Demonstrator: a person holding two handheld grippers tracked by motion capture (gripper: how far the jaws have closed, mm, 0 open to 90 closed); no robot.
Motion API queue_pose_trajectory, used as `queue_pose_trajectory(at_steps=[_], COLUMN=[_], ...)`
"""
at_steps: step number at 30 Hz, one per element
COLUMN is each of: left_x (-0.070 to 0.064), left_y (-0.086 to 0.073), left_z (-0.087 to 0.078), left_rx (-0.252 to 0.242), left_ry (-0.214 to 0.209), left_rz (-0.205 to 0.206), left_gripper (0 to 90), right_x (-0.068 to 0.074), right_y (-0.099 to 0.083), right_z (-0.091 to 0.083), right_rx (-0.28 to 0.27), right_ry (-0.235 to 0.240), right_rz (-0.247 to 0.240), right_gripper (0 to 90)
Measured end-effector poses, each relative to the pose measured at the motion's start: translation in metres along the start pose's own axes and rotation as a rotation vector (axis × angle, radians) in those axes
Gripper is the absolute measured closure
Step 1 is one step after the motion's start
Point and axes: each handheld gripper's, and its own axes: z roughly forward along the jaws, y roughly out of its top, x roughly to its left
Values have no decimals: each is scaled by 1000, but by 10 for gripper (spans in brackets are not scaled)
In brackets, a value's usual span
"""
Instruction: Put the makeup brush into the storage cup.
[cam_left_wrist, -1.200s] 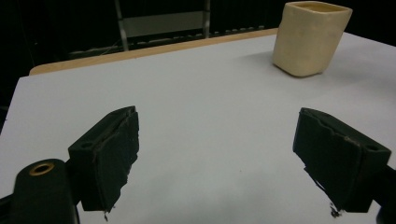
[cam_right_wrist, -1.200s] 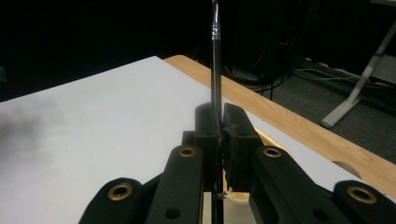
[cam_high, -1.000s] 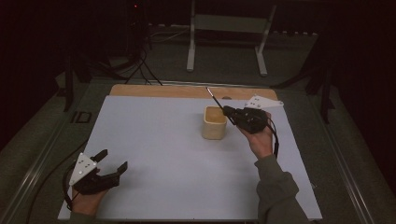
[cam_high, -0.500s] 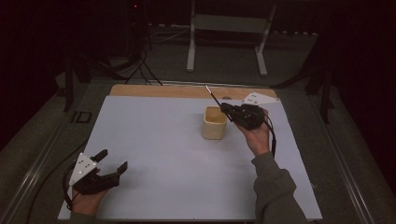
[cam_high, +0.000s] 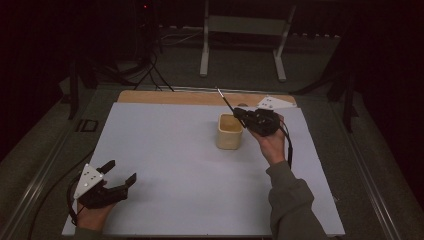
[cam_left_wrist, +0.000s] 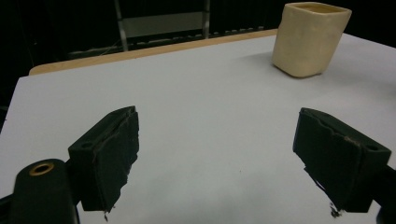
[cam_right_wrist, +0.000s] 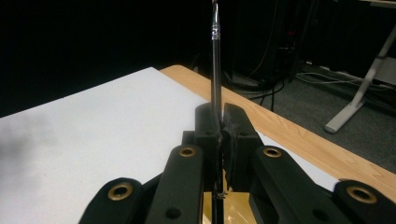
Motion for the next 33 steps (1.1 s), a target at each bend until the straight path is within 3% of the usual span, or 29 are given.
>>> queue_pose_trajectory(at_steps=[33], left_x=[0], left_y=[0], left_z=[0], left_rx=[-1], left_ry=[-5], left_rz=[2], left_gripper=[155], right_x=[-11], right_y=[-2], right_z=[29], right_rx=[13], right_ry=[-9], right_rz=[40], right_gripper=[854])
